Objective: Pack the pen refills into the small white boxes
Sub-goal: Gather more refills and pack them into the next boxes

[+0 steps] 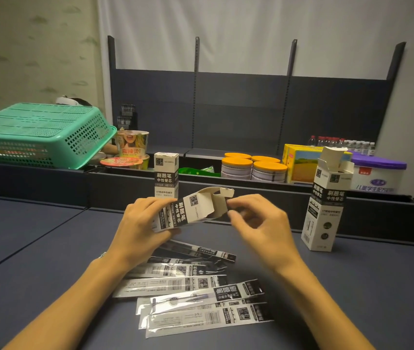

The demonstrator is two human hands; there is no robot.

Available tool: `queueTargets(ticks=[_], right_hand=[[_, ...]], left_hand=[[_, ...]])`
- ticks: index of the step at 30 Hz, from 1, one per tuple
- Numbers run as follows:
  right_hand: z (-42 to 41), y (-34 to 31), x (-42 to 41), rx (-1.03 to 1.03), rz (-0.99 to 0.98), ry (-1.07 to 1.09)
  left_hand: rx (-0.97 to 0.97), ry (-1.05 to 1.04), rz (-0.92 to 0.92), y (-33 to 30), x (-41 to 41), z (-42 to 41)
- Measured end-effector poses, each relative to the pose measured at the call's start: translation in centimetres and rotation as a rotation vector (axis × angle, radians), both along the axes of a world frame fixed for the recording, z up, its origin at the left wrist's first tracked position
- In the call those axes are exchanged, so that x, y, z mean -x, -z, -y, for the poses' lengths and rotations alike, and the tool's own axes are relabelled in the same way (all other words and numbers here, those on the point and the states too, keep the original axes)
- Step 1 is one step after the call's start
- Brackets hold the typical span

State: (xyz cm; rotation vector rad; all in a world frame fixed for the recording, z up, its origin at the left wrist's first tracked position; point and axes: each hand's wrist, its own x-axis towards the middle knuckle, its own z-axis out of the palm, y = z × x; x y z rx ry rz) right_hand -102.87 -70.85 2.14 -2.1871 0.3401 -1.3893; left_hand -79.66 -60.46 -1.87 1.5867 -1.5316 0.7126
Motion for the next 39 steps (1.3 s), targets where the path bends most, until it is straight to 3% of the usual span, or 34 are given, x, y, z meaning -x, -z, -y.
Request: queueTargets(ticks=[3,9,16,19,23,29,34,39], right_hand=[[1.0,-1.0,1.4,-0.099,-0.149,0.065],[1.3,-1.2,3.2,-0.27,-1.164,-0.017],[0.9,-0.7,2.6,-0.221,-1.277,-0.049],[1.1,-0.6,2.8,-0.261,-1.193,-0.084],[1.1,-1.3,3.3,-0.368,-0.942,-0.196],[0.3,-3.1,4.1,-0.743,-0.281,-0.464],[0.9,-3.7,4.1,-0.787,0.202,-0.315],[1.3,-3.7,4.1,-0.717,0.421,-0.232]], left_hand=[[0.005,-0.012,-0.005,0.0,0.0,0.0],[0.003,-0.015,-0.01,0.0,-0.1,-0.2],[0.005,-0.004,-0.017,0.0,0.0,-0.2],[0.006,0.003,-0.021,0.0,-0.1,-0.2],[0.023,0.011,-0.043,-0.2,-0.1,-0.2],[0.06,0.029,-0.083,-0.4,0.1,-0.4],[0.067,-0.004,-0.09,-0.6,0.2,-0.5],[0.067,-0.019,-0.086,-0.5,0.3,-0.5]])
